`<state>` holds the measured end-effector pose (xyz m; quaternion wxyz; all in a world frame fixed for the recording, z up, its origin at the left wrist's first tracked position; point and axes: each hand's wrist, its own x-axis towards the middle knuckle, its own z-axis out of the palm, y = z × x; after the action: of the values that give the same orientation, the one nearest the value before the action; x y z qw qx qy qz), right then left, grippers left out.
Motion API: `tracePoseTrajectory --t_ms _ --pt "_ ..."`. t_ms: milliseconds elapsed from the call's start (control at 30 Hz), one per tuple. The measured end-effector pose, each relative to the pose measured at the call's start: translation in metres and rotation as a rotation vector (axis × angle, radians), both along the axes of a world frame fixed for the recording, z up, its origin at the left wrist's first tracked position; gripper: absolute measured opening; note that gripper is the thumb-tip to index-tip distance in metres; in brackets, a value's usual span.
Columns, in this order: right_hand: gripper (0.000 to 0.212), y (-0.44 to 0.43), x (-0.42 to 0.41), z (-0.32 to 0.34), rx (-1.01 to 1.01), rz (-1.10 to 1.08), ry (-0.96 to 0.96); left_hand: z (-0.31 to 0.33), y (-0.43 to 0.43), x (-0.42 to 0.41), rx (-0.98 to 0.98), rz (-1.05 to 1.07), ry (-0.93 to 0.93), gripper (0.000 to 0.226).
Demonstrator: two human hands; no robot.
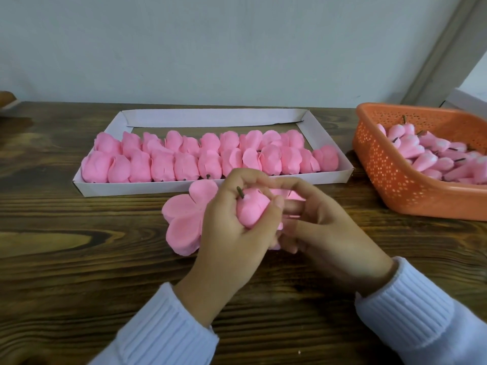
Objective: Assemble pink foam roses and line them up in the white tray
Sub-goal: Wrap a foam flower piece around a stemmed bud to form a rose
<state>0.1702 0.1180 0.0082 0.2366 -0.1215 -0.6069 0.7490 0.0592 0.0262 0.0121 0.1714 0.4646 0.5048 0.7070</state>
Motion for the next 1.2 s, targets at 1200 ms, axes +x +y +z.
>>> tracePoseTrajectory --t_ms 1200 --pt "0.008 -0.014 0.003 0.010 0.640 -0.439 0.116 -0.011 0.005 0.001 -0.129 -0.021 0.290 0.070"
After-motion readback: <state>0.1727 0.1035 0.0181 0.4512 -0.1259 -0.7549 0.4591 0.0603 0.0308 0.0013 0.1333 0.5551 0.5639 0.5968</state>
